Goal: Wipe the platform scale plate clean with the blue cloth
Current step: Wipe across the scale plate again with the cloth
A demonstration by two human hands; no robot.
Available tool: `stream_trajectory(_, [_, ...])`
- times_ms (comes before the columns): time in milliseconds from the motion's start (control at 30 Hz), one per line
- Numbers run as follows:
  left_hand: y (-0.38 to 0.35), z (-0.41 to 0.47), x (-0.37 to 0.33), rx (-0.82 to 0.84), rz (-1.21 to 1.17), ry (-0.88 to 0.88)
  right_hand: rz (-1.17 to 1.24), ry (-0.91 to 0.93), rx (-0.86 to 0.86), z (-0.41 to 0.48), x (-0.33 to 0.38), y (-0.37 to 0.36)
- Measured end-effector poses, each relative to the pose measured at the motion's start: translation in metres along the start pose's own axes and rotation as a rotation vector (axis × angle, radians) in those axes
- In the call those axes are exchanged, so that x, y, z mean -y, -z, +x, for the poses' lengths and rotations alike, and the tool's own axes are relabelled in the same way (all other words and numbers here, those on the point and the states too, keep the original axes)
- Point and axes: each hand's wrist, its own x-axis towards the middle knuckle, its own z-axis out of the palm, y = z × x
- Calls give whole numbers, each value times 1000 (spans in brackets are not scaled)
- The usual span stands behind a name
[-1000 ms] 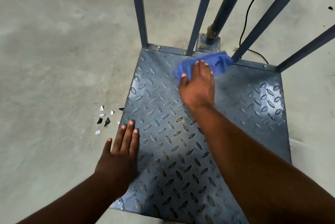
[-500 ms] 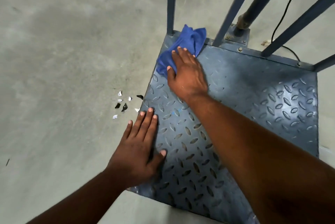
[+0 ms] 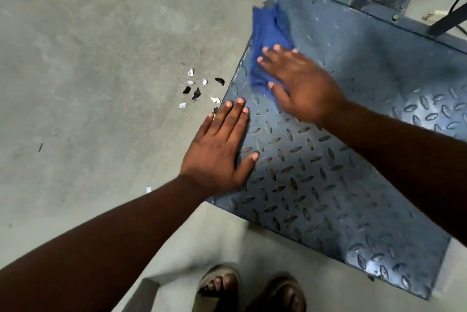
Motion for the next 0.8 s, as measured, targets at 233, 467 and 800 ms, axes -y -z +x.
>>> stream_trajectory(233, [-2, 0, 1, 18, 33, 20, 23, -296, -101, 54, -1, 5])
stream_trajectory(467, [-2, -1, 2, 13, 47, 20, 73, -161, -108, 80, -9, 13])
stream_trajectory(800, [0, 1, 3, -22, 42, 21, -7, 119, 612, 88, 113, 8])
